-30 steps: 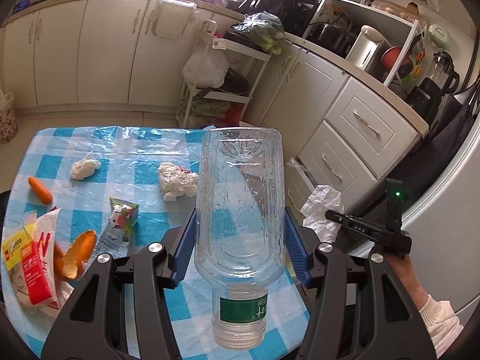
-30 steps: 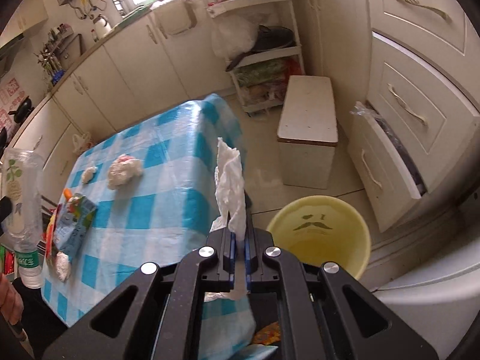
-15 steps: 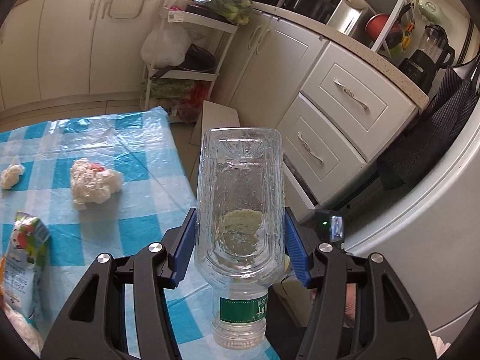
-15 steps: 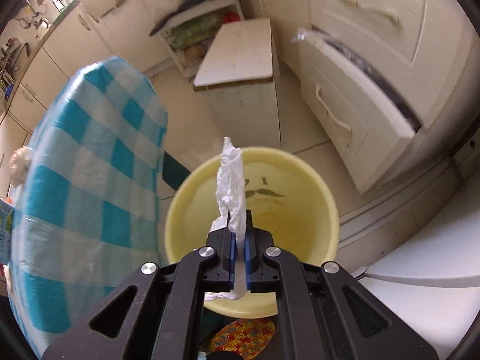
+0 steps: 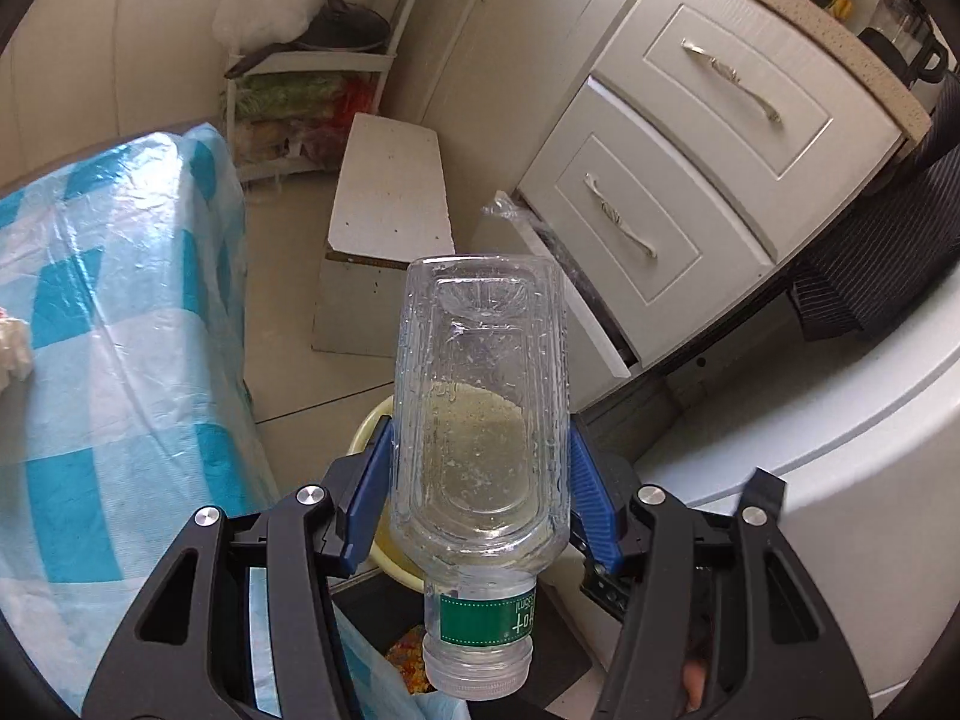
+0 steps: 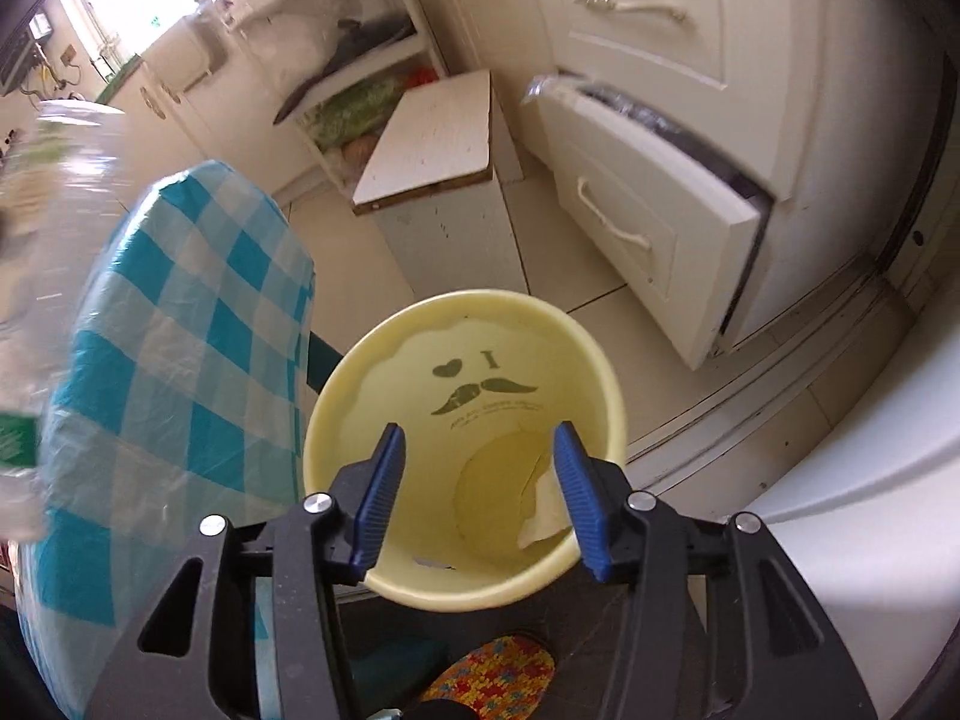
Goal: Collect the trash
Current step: 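Carry tissue and bottle to the yellow bin and open both tools, then return both open tools to the table toward the tape package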
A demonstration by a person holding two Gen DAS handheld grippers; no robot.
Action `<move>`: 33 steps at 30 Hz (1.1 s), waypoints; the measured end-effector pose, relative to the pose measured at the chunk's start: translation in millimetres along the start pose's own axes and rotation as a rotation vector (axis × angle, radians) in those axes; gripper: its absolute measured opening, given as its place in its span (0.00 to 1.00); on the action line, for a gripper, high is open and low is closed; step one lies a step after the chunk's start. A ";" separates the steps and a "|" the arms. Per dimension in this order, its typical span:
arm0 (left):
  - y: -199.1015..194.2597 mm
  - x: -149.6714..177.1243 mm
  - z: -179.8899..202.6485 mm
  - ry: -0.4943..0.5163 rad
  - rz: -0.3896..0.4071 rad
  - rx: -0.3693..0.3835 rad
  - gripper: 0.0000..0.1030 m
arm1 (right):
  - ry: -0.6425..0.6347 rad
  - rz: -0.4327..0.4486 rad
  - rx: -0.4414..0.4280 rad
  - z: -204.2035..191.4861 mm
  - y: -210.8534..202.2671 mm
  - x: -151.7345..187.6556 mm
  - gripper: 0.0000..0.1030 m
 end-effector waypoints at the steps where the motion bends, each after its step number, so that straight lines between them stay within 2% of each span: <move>1: 10.3 0.7 1.2 -0.005 -0.016 -0.009 0.52 | -0.007 0.011 0.006 1.2 -7.6 3.8 0.50; 8: 73.7 11.9 11.1 -0.002 -0.118 -0.093 0.52 | -0.010 0.055 0.024 6.2 -29.8 10.0 0.50; 13: 72.2 10.8 13.7 -0.002 -0.118 -0.109 0.54 | -0.027 0.076 0.024 3.2 -42.0 8.6 0.50; 17: 35.6 7.9 11.9 0.037 -0.044 -0.123 0.60 | -0.041 0.114 0.021 -2.8 -59.5 -1.8 0.50; 22: -36.2 6.5 -7.8 0.056 0.093 -0.162 0.70 | -0.082 0.184 0.028 -24.2 -93.4 -29.6 0.52; 27: -109.8 8.3 -33.8 0.078 0.214 -0.219 0.74 | -0.169 0.267 0.036 -66.9 -136.0 -65.8 0.57; 31: -166.0 11.5 -58.3 0.076 0.292 -0.258 0.77 | -0.243 0.326 0.030 -115.4 -167.5 -93.0 0.60; 33: -191.8 13.3 -73.6 0.069 0.326 -0.282 0.78 | -0.252 0.345 -0.006 -143.3 -176.3 -100.3 0.61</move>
Point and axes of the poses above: each gripper's, at about its wrist camera, not at the fingertips, and y roughly the way its jaws point, z to its right, x to its underside, the point moved 6 cm from there along y, roughly the way its jaws point, and after that the axes turned 7 degrees about -y, right-handed, at the moved point
